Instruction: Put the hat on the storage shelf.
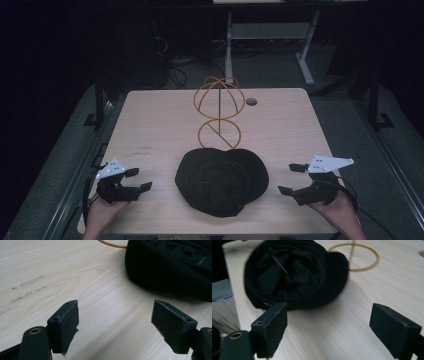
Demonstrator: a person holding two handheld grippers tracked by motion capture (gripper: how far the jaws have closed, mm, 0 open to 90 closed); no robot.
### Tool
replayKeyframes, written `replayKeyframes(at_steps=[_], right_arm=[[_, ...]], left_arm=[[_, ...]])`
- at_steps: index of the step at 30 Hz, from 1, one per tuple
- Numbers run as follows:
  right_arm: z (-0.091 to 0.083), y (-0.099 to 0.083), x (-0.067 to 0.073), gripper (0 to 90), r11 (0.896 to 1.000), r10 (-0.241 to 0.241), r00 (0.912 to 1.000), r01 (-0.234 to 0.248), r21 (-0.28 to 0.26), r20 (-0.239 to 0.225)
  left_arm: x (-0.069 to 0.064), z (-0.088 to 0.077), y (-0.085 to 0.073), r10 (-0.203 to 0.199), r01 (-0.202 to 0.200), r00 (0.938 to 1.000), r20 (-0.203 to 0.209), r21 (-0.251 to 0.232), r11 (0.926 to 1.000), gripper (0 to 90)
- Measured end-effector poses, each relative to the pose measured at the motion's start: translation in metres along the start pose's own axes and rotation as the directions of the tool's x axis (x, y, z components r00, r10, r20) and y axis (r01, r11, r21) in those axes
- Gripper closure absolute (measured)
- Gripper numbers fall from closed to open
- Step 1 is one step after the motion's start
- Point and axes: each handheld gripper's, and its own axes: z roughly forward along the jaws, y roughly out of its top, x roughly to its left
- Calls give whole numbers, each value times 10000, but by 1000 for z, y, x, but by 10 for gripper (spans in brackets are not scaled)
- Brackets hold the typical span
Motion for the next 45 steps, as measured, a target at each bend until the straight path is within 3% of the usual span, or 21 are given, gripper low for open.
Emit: replayKeyframes(at_steps=[5,9,23,27,39,45], right_arm=[[16,21,12,142,9987,-445,9974,460,241,-572],[34,38,24,149,9942,-822,9900,895,598,-1146],[71,61,49,189,9824,-1287,9695,1534,1065,-2086],[81,65,57,221,9732,-1641,9601,1950,1216,-2263],[107,70,80,323,9553,-1836,9334,2433,1679,-3082],[120,74,92,429,9416,-2063,9139,2826,1831,-3496]], left_arm=[[0,0,0,-17,17,10000,33,-16,10000,213],[0,0,0,20,-20,10000,51,-32,10000,213],[0,0,0,19,-19,10000,57,-40,10000,214],[0,0,0,42,-42,10000,54,1,10000,214],[0,1,0,72,-72,9999,81,17,10000,213],[0,1,0,43,-44,9999,96,49,10000,213]])
